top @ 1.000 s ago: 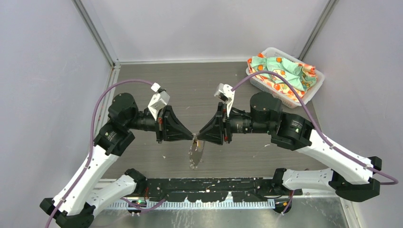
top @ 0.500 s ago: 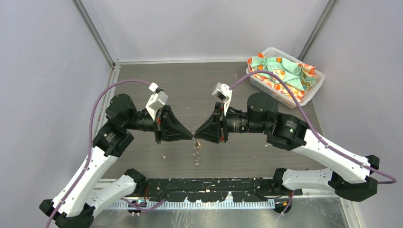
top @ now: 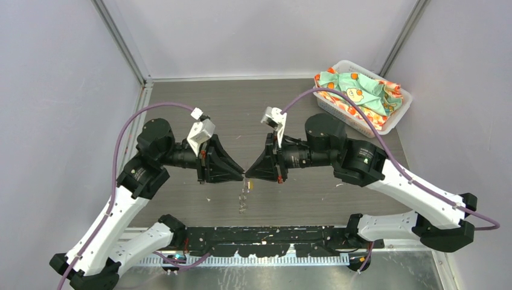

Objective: Put the keys on the keyring

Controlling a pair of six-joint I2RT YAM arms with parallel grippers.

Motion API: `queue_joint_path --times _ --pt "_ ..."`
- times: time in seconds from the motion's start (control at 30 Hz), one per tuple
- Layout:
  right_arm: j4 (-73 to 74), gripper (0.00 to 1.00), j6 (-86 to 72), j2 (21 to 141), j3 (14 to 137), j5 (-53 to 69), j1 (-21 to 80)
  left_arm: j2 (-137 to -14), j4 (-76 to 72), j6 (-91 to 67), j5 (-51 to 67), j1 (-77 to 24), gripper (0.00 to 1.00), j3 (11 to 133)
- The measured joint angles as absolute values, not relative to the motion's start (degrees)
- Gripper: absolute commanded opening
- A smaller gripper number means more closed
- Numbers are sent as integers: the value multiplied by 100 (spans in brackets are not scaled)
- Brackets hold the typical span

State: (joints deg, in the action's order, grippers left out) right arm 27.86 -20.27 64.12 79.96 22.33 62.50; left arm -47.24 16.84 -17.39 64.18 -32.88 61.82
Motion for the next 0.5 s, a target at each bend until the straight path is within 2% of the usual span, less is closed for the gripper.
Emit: queue_joint_path --times 0.17,0.3,0.37,0.5 --pt "3662 1 -1787 7004 8707 2359 6250 -4980 2709 -810 6563 -3288 32 6654" --pt "4130 1 -1638 7293 9000 2460 6250 -5315 3723 97 6720 -3288 22 7185" --pt "4294 1 -1590 7367 9085 2504 6250 -5400 4073 425 6777 -3288 20 7299" --pt "4521 1 -1511 7422 9196 2580 6250 -5492 4676 967 6851 -3288 26 7382"
